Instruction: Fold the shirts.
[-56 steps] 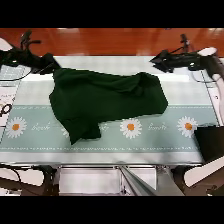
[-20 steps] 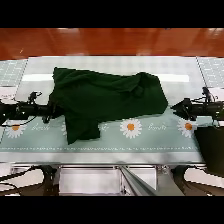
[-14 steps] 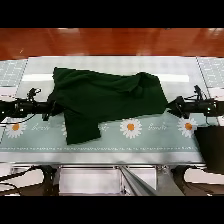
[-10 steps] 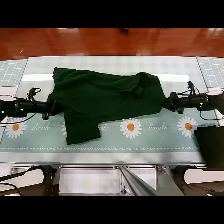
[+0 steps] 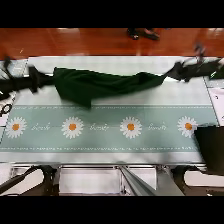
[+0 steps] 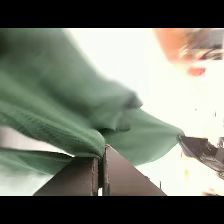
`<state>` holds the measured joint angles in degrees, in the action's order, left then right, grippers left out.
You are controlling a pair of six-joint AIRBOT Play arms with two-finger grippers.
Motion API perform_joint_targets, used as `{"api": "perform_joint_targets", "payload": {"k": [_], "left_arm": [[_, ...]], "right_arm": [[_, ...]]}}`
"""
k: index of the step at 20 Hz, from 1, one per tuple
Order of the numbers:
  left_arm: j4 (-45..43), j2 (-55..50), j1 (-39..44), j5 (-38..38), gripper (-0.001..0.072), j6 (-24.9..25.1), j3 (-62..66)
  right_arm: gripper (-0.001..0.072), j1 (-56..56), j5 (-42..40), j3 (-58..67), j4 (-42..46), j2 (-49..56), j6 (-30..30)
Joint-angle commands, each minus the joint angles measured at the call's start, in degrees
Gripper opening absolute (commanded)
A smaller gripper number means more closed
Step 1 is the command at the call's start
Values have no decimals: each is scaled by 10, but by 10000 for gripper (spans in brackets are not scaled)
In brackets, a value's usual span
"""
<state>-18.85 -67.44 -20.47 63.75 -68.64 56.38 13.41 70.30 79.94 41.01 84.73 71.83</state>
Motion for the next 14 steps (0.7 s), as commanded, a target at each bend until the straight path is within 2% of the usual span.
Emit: {"api": "perform_joint_targets", "payload": {"k": [1, 5, 7, 11, 14], "left_arm": [[43, 72, -13, -18, 14, 21, 173], [-3, 113, -40, -22, 14, 11, 411], [-54, 146, -56, -20, 14, -17, 489], [-171, 262, -92, -17, 15, -17, 517], [-332, 344, -54, -10, 15, -75, 517]], "right_arm": [[26, -3, 20, 178, 83, -92, 47], [26, -3, 30, 379, 169, -188, 79], [26, -3, 21, 406, 209, -254, 84], [26, -3, 44, 406, 273, -374, 110], [26, -3, 90, 406, 283, -431, 119]]}}
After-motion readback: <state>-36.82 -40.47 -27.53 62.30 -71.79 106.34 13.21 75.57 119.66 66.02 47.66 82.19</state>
